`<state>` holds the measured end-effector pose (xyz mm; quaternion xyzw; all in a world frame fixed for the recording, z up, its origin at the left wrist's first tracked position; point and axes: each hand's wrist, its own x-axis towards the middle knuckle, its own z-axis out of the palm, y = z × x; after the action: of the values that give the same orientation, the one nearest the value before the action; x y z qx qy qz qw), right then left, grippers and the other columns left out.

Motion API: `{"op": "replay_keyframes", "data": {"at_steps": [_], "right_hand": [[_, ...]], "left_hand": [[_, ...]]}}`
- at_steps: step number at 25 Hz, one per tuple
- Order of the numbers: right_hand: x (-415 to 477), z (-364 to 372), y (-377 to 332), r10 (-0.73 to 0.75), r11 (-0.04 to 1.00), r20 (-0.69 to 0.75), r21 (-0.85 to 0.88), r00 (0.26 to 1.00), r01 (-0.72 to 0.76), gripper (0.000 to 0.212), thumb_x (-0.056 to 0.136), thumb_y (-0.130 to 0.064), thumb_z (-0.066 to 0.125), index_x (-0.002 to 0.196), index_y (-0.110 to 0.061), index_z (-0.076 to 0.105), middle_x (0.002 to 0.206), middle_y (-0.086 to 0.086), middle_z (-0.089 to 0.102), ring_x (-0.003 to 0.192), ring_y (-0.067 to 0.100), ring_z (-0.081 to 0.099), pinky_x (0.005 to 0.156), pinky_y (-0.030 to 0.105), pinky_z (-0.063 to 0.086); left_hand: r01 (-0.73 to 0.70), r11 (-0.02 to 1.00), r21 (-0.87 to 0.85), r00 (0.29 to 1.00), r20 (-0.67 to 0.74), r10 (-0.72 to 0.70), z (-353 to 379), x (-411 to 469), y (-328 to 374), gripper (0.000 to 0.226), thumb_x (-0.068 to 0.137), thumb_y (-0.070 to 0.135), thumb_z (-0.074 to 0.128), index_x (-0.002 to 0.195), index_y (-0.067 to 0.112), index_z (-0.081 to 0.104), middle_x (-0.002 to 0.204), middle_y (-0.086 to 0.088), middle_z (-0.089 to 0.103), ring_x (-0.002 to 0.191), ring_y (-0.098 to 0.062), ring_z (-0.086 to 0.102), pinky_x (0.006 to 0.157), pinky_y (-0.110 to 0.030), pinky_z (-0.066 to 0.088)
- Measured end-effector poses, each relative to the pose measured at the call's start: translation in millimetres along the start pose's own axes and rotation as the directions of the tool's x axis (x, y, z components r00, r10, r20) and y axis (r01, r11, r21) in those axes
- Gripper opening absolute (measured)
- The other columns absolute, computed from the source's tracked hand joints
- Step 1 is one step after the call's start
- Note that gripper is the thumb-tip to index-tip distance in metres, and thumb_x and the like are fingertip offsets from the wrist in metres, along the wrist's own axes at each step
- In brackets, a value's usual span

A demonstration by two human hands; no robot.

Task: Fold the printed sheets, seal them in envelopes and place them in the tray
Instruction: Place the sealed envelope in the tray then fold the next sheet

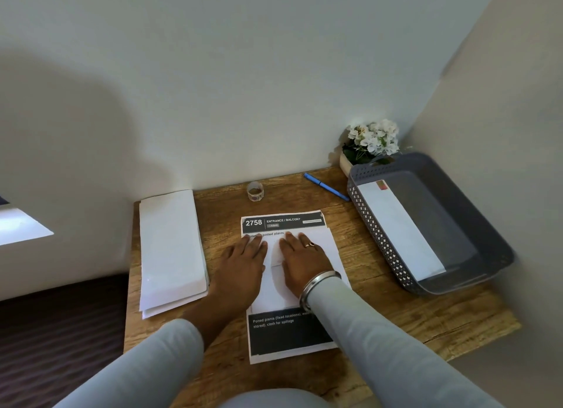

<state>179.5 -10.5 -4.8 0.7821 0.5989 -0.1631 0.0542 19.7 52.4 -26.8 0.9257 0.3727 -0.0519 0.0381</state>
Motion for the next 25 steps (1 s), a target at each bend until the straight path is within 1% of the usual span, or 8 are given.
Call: {"op": "replay_keyframes", "data": {"at_steps": [3,6,10,12,15,19,21,25], "right_hand": [[0,1,6,-0.061,0.998,-0.004,-0.021,0.998,0.061,0.062,0.100,-0.031,0.038,0.156,-0.022,0.012,0.166,-0.001,0.005,0.152,0.026,0.006,0.122,0.047,0.014],[-2,-4,50,0.058,0.998,-0.019,-0.011,0.998,-0.058,0.065,0.099,-0.042,0.036,0.156,-0.021,0.013,0.165,-0.002,0.010,0.150,0.025,0.012,0.120,0.048,0.022],[2,-26,81,0.127,0.992,0.084,-0.032,0.988,-0.125,0.074,0.095,-0.051,0.046,0.155,-0.018,0.018,0.164,0.000,0.015,0.148,0.027,0.022,0.118,0.044,0.027],[6,-36,78,0.113,0.993,0.108,-0.044,0.988,-0.109,0.075,0.092,-0.051,0.053,0.153,-0.019,0.024,0.162,0.001,0.019,0.143,0.029,0.030,0.114,0.043,0.034],[10,-46,77,0.097,0.995,0.100,-0.018,0.990,-0.095,0.081,0.087,-0.052,0.062,0.152,-0.026,0.022,0.158,0.000,0.029,0.138,0.030,0.038,0.109,0.043,0.041],[14,-51,74,0.020,1.000,0.110,-0.013,0.994,-0.018,0.088,0.085,-0.044,0.068,0.154,-0.031,0.016,0.158,0.003,0.031,0.142,0.028,0.034,0.114,0.043,0.033],[14,-52,70,-0.011,1.000,0.051,-0.016,0.999,0.012,0.081,0.083,-0.037,0.071,0.150,-0.029,0.027,0.155,0.004,0.036,0.139,0.029,0.036,0.115,0.043,0.032],[9,-55,72,-0.054,0.997,-0.216,0.041,0.975,0.064,0.035,0.085,-0.022,0.067,0.119,-0.026,0.059,0.126,0.000,0.059,0.117,0.025,0.054,0.105,0.040,0.041]], "left_hand": [[0.013,1.000,-0.002,1.000,-0.002,-0.013,-1,-1,-1,0.057,0.107,0.039,0.032,0.159,0.021,0.017,0.168,-0.003,0.009,0.154,-0.025,0.008,0.123,-0.044,0.013],[0.005,1.000,0.006,1.000,0.009,-0.005,-2,-1,-2,0.057,0.107,0.040,0.035,0.158,0.020,0.021,0.167,-0.004,0.014,0.153,-0.027,0.014,0.122,-0.044,0.017],[0.020,0.997,-0.076,0.998,-0.063,-0.025,-13,11,-7,0.059,0.096,0.048,0.057,0.147,0.022,0.045,0.155,-0.002,0.043,0.141,-0.026,0.039,0.112,-0.044,0.038],[0.023,0.995,-0.094,1.000,-0.016,-0.024,-19,25,-12,0.072,0.088,0.054,0.066,0.147,0.022,0.041,0.152,-0.002,0.044,0.137,-0.026,0.043,0.108,-0.045,0.043],[0.025,0.993,-0.112,0.994,0.112,-0.012,-26,46,-17,0.087,0.080,0.059,0.073,0.149,0.023,0.033,0.155,-0.004,0.039,0.139,-0.028,0.039,0.111,-0.046,0.038],[0.044,0.974,-0.224,0.984,0.179,-0.003,-29,54,-22,0.085,0.076,0.058,0.078,0.146,0.027,0.040,0.154,0.000,0.040,0.140,-0.025,0.035,0.115,-0.045,0.032],[0.043,0.970,-0.237,0.992,0.126,-0.013,-29,49,-23,0.080,0.075,0.057,0.079,0.142,0.028,0.046,0.152,0.002,0.043,0.137,-0.023,0.038,0.113,-0.044,0.036],[0.064,0.886,-0.459,0.987,-0.101,-0.124,-34,31,-20,0.046,0.083,0.042,0.078,0.124,0.028,0.061,0.136,0.007,0.059,0.117,-0.015,0.056,0.097,-0.031,0.050]]}}
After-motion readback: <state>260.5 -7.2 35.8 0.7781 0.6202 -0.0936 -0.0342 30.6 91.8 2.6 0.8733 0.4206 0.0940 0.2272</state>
